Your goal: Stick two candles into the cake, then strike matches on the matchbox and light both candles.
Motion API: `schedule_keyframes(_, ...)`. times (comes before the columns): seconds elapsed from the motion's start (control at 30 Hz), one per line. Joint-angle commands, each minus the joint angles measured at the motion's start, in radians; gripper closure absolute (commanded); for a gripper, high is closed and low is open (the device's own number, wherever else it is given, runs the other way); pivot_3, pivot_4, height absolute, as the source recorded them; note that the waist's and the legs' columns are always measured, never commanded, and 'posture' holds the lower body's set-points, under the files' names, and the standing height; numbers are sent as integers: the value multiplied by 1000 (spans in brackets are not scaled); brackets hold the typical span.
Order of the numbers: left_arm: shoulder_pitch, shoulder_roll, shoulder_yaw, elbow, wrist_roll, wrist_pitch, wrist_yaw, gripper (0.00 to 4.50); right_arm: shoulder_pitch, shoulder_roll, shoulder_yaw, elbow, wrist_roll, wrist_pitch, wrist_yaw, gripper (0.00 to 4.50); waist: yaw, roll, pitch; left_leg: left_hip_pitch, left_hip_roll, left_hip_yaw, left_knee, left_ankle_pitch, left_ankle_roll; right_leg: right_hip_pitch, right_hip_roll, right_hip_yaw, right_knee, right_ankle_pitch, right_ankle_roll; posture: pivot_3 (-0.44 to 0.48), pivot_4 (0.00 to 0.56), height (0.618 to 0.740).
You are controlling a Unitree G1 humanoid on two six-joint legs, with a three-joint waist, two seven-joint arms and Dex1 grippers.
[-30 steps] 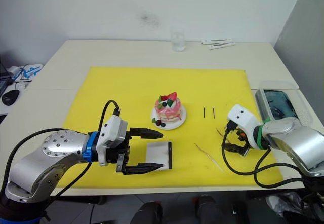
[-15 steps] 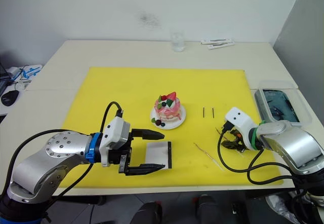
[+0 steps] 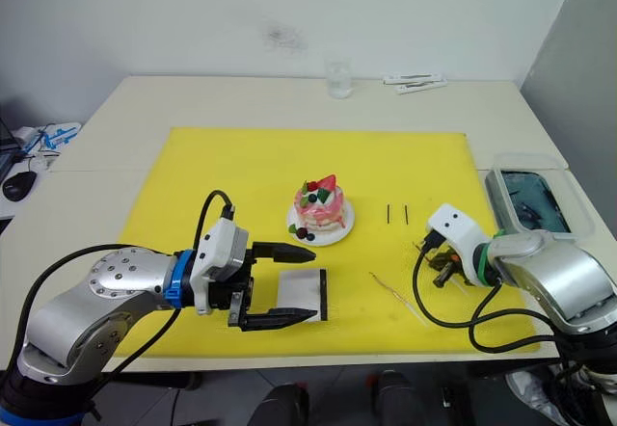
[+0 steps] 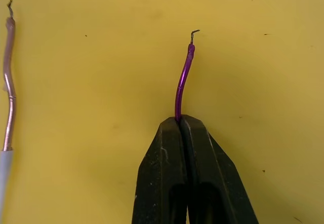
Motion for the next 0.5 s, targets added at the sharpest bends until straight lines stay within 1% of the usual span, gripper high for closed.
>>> schedule_keyframes(0.03,10,0,56,2,-30,9,25,0,-55,13,-131,-58,65,55,17,4487,-1,0,0,0,0,0,0,0,0,0,0,0,0,0,0,0,150,740)
schedule_keyframes(0.13,25,-20,112,17,-97,48,56,0,-84,55,-253,-67,133,37,42,4487,1,0,0,0,0,-1,0,0,0,0,0,-1,0,0,0,0,150,740)
schedule_keyframes(0.2,27,-30,144,30,-161,103,83,0,-88,136,-363,-76,234,13,75,4487,1,0,0,0,0,-1,0,0,0,0,0,-1,0,0,0,0,150,740)
schedule_keyframes(0.23,22,-32,156,39,-202,138,90,0,-90,197,-425,-75,305,-2,90,4487,0,0,0,0,0,-1,0,0,0,0,0,-1,0,0,0,0,150,740)
schedule_keyframes(0.27,15,-38,167,45,-246,167,97,0,-90,242,-462,-78,352,-23,94,4487,0,0,0,0,0,-2,0,0,0,0,1,-1,0,0,0,0,150,740)
schedule_keyframes(0.33,-6,-47,179,55,-308,212,117,0,-94,310,-497,-84,409,-44,71,4487,0,0,0,0,0,-2,0,0,0,0,1,-1,0,0,0,0,150,740)
schedule_keyframes(0.43,-48,-66,189,70,-419,285,162,0,-113,388,-503,-85,492,-86,34,4487,0,0,0,-1,0,-2,0,0,0,0,1,-1,0,0,0,0,150,740)
schedule_keyframes(0.5,-75,-81,190,80,-463,313,195,0,-141,447,-515,-62,575,-97,-11,4487,0,0,0,0,0,-2,0,0,0,0,1,-1,1,0,1,0,150,740)
